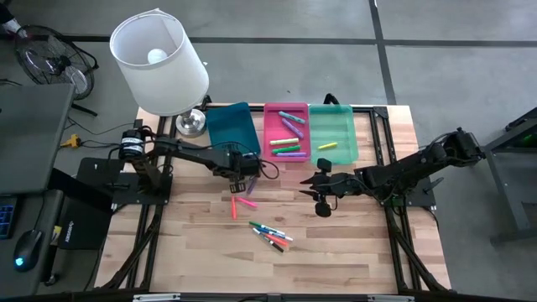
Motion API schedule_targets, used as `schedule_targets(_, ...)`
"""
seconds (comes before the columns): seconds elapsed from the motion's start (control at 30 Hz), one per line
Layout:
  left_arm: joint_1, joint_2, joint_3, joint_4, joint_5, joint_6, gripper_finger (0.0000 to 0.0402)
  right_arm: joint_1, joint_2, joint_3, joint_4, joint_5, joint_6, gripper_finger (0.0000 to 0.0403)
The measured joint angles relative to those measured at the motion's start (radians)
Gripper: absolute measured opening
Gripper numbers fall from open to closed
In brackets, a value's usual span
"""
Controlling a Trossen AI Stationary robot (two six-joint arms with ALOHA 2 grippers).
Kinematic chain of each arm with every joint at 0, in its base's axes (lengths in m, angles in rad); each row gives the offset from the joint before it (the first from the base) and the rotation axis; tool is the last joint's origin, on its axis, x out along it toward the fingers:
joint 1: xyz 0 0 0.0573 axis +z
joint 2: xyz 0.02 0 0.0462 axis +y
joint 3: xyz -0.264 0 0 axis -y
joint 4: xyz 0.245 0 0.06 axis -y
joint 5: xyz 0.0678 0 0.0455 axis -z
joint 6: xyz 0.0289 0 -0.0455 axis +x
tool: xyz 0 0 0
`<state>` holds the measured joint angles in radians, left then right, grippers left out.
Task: Pick & Place Markers
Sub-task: Put the dark pink dry erase marker into the dark blue bin
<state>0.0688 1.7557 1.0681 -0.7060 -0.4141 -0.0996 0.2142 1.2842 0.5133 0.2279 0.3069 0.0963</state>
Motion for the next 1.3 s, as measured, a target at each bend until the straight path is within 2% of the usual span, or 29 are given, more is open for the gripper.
schedule_targets(0.13,0.006,0.0,0.0,0.004,0.095,0.017,0.0143,0.0,0.0,0.0,-0.003,0.0,0.0,0.0119)
schedule_targets(0.43,0.004,0.0,0.0,0.004,0.113,0.025,0.0143,0.0,0.0,0.0,-0.004,-0.003,0.0,0.0119)
schedule_targets(0.7,0.003,0.0,0.0,0.008,0.203,0.043,0.0143,0.0,0.0,0.0,-0.004,-0.003,0.0,0.0119)
schedule_targets(1.13,0.003,0.0,0.0,0.033,0.161,0.044,0.0143,0.0,0.0,0.0,-0.006,-0.003,0.0,0.0119)
schedule_targets(1.3,0.003,0.04,0.003,0.05,0.154,0.048,0.0143,0.0,0.0,0.0,-0.007,-0.004,0.0,0.0119)
